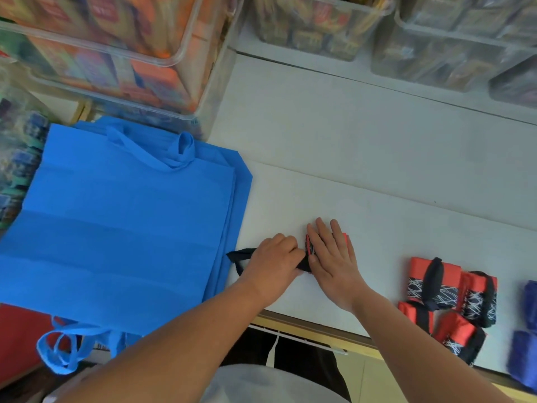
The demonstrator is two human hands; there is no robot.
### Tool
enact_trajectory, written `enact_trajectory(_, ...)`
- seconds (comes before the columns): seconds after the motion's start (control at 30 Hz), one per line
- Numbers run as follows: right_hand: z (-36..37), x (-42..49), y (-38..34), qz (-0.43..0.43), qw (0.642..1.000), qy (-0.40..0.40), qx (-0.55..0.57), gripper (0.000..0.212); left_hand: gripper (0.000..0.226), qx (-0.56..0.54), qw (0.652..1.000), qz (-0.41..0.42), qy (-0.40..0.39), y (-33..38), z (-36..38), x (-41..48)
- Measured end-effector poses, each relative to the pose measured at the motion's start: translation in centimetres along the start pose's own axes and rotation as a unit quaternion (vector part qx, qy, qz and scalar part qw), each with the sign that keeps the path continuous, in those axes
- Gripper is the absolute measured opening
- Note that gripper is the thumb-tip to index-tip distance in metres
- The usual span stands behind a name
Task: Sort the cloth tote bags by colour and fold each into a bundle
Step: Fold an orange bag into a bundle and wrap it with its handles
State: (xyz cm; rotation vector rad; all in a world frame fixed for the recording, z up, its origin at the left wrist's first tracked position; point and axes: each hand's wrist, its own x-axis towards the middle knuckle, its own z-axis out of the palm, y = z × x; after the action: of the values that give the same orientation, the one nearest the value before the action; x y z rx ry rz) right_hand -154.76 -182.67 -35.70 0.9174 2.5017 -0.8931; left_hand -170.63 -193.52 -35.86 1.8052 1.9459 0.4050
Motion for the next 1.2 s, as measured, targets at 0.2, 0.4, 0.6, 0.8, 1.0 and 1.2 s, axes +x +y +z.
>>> enact_trajectory(0.2,0.0,-1.0,0.9,0.007,1.0,-0.003,0.008,0.064,0.008,-0.075,0.995,-0.011,-0.06,1.0,-1.2,0.2)
enact_trajectory(0.4,-0.2,-1.3,0.3,0.018,1.0,-0.005,0.01,0.082,0.018,-0.218,0.952,-0.134,-0.17,-0.8,-7.5,-2.9)
enact_trajectory(0.6,-0.1,-1.0,-0.3,0.044,0.999,0.01,0.023,0.086,0.013,-0.506,0.802,-0.316,-0.018,-0.8,-10.4,-3.3)
enact_trajectory(0.8,1.0,-0.5,-1.9,0.104,0.988,0.106,0.042,0.076,0.028,-0.504,0.685,-0.524,0.035,-0.6,-7.2,-1.1)
enact_trajectory(1.0,2.2,0.1,-1.3,0.173,0.969,0.178,0.001,0.055,0.032,-0.466,0.699,-0.541,0.046,-1.1,-5.8,0.7)
enact_trajectory(1.2,0.5,0.3,1.9,0.174,0.969,0.173,-0.026,0.059,0.017,-0.041,0.99,0.063,0.117,-1.7,-4.9,-0.4)
